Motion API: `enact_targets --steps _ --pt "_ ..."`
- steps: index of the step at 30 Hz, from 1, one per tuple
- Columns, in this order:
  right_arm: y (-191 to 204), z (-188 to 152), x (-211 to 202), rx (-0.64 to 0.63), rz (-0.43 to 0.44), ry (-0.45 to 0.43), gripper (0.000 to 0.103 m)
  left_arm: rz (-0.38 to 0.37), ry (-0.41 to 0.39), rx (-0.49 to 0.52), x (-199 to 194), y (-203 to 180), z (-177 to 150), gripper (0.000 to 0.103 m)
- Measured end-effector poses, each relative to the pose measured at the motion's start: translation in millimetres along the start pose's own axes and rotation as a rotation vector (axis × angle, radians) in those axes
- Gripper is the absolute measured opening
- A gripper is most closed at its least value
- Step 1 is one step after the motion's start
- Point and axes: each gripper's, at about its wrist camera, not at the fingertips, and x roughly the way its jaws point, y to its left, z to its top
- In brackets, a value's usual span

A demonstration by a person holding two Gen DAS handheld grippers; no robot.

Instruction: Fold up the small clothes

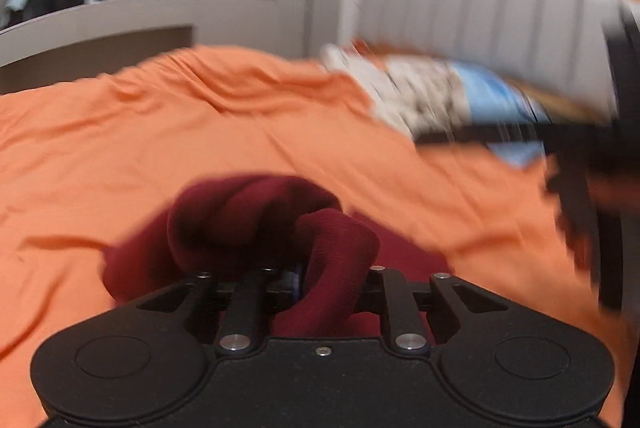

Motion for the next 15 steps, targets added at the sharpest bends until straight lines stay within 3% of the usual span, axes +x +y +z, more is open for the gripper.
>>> enact_targets --steps 2,4,7,10,15 --pt "-1.2 -1.0 3.1 0.010 0.006 0.017 0.103 -0.009 0.035 0.057 5.2 -10.6 -11.7 0.033" --pt "0.7 -1.6 6.9 0.011 0.012 0.029 0.103 -0.028 0.047 0.075 4.4 -15.5 -18.6 0.053" --pt "5.3 -4.2 9.2 0.003 0.032 0.043 0.103 -0.067 0.046 0.073 0.0 -18.0 -22.0 0.072" --pt "15.0 -9.3 9.9 -0.019 0.076 0.060 0.103 -0.091 0.040 0.064 -14.5 -22.2 -28.6 0.086" --pt "41.4 -18.1 6.3 -0.096 0.147 0.045 0.103 -0.132 0.020 0.035 -34.1 -23.1 -29.2 0.100"
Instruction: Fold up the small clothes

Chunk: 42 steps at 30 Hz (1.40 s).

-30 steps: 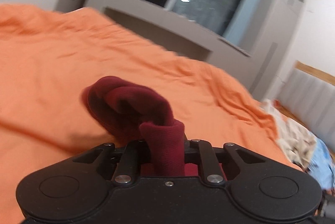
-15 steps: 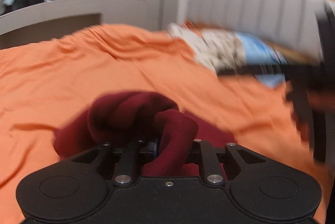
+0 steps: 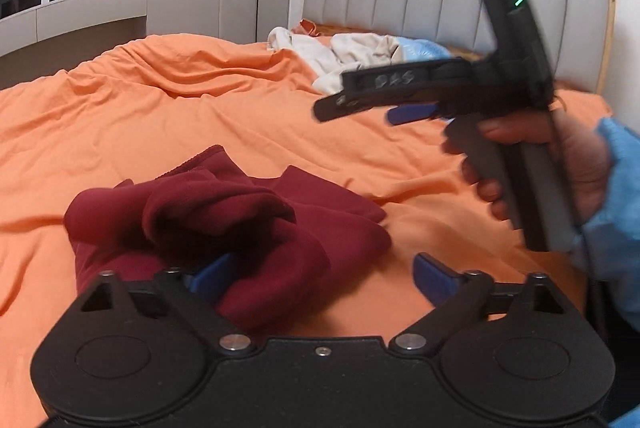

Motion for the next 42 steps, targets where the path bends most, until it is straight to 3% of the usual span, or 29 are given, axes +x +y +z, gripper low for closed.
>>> enact_targets --steps 5,10,12,17,21,24,26,28,31,36,38,39,42 --pt "29.4 -5.4 -1.6 -0.066 0.110 -0.017 0.103 -0.033 -0.051 -0.060 -29.9 10.5 -7.1 0.101" --pt "50.6 -7.6 -5.4 -0.076 0.230 -0.048 0.103 0.019 -0.126 -0.130 -60.9 32.3 -20.5 0.102" --pt "59.6 -9.0 -6.7 -0.097 0.276 -0.053 0.103 0.080 -0.139 -0.149 -69.6 40.4 -24.9 0.102" --pt "85.3 -16.4 -2.8 -0.180 0.296 -0.037 0.103 0.120 -0.141 -0.211 -80.4 61.3 -31.4 0.102" --pt "99.0 -16.1 4.2 -0.155 0.307 -0.032 0.101 0.142 -0.109 -0.216 -75.1 65.0 -35.9 0.102" --pt "101.1 -18.7 5.8 -0.180 0.283 -0.011 0.077 0.144 -0.081 -0.216 -69.8 67.4 -39.4 0.102" --pt "92.6 -19.3 4.6 -0.155 0.291 0.002 0.068 0.143 -0.072 -0.211 -67.1 67.4 -40.9 0.102" --pt "80.6 -18.6 1.3 -0.117 0.293 0.016 0.047 0.145 -0.067 -0.203 -64.6 66.0 -41.3 0.102" --pt "61.7 -14.9 -6.9 -0.077 0.251 0.016 0.031 0.143 -0.066 -0.196 -61.8 65.1 -41.2 0.102" --pt "20.0 -5.8 -8.3 -0.002 0.110 0.063 0.032 0.144 -0.075 -0.181 -57.3 62.3 -37.0 0.102" --pt "2.5 -6.3 -5.5 0.016 0.048 0.083 0.039 0.143 -0.080 -0.171 -55.9 60.9 -35.7 0.102" --pt "-6.9 -6.6 -4.3 0.042 0.034 0.089 0.048 0.142 -0.082 -0.166 -54.9 60.2 -35.5 0.102" --pt "-29.3 -7.6 -5.5 0.136 0.070 0.073 0.064 0.137 -0.085 -0.160 -51.3 58.8 -34.6 0.102"
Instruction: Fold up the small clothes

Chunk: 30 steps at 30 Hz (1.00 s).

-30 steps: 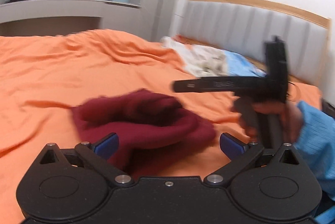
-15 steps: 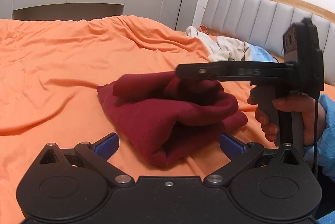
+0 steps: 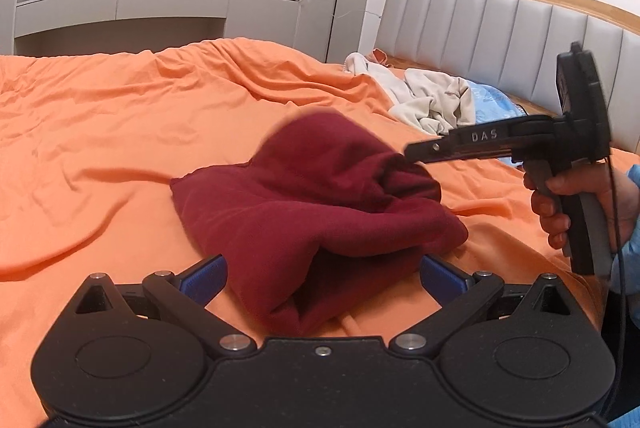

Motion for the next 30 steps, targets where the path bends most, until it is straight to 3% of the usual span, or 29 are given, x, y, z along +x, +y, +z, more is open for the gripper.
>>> enact_targets --steps 1,5,8,11,13,21,24,26,28,30 --pt "1.1 0.3 -1.2 -0.002 0.011 -0.005 0.070 -0.001 0.000 0.001 0.9 -0.2 0.0 0.102" --pt "18.8 0.7 -1.8 -0.132 0.018 -0.007 0.071 0.002 -0.008 0.000 4.1 -0.9 1.2 0.102" --pt "31.3 -8.1 9.8 -0.207 0.018 0.041 0.056 0.007 -0.017 0.011 4.3 -2.9 2.4 0.102" --pt "37.7 -20.4 23.7 -0.255 0.000 0.093 0.035 0.025 -0.026 0.043 5.6 -6.7 4.5 0.102" --pt "40.3 -26.0 25.4 -0.288 0.002 0.103 0.011 0.033 -0.028 0.062 7.3 -10.1 6.1 0.102" --pt "54.7 -37.6 10.6 -0.510 0.001 0.162 0.007 0.025 -0.023 0.077 12.5 -13.4 9.4 0.102" --pt "45.4 -35.1 7.4 -0.476 0.026 0.168 0.011 0.027 -0.017 0.074 14.5 -12.5 8.5 0.102" --pt "36.6 -28.0 1.5 -0.430 0.036 0.145 0.029 0.029 -0.015 0.076 15.5 -12.5 9.3 0.102" --pt "27.2 -20.5 -3.3 -0.374 0.036 0.109 0.063 0.031 -0.018 0.082 16.3 -14.0 10.5 0.102" --pt "19.0 -15.7 -3.7 -0.304 0.045 0.088 0.071 0.035 -0.021 0.094 17.6 -16.0 11.6 0.102"
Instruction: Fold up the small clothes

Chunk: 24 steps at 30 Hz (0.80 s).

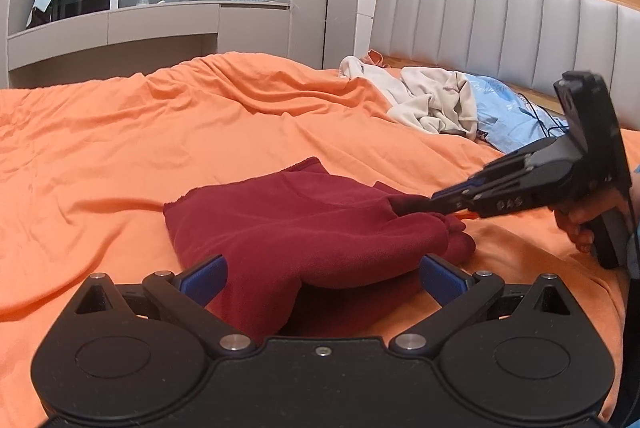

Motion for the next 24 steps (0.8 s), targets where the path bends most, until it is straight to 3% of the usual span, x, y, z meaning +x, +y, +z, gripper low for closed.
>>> enact_targets --steps 2,4,14,20,24 --pt "-8.5 0.1 2.4 0.076 0.009 -0.019 0.076 0.006 0.001 0.012 1.9 -2.7 -0.3 0.102" --pt "-18.1 -1.7 7.6 0.168 0.013 -0.033 0.086 0.011 0.009 0.020 4.6 -4.8 -0.7 0.102" --pt "-51.2 -14.7 26.1 0.465 -0.003 -0.066 0.088 0.037 0.026 0.027 16.8 -9.9 4.5 0.102" --pt "-47.8 -16.2 41.5 0.456 -0.055 -0.026 0.089 0.046 0.027 0.045 16.9 -12.6 3.9 0.102" --pt "-31.1 -16.2 46.7 0.348 -0.074 0.055 0.097 0.047 0.028 0.046 16.8 -12.9 4.0 0.102"
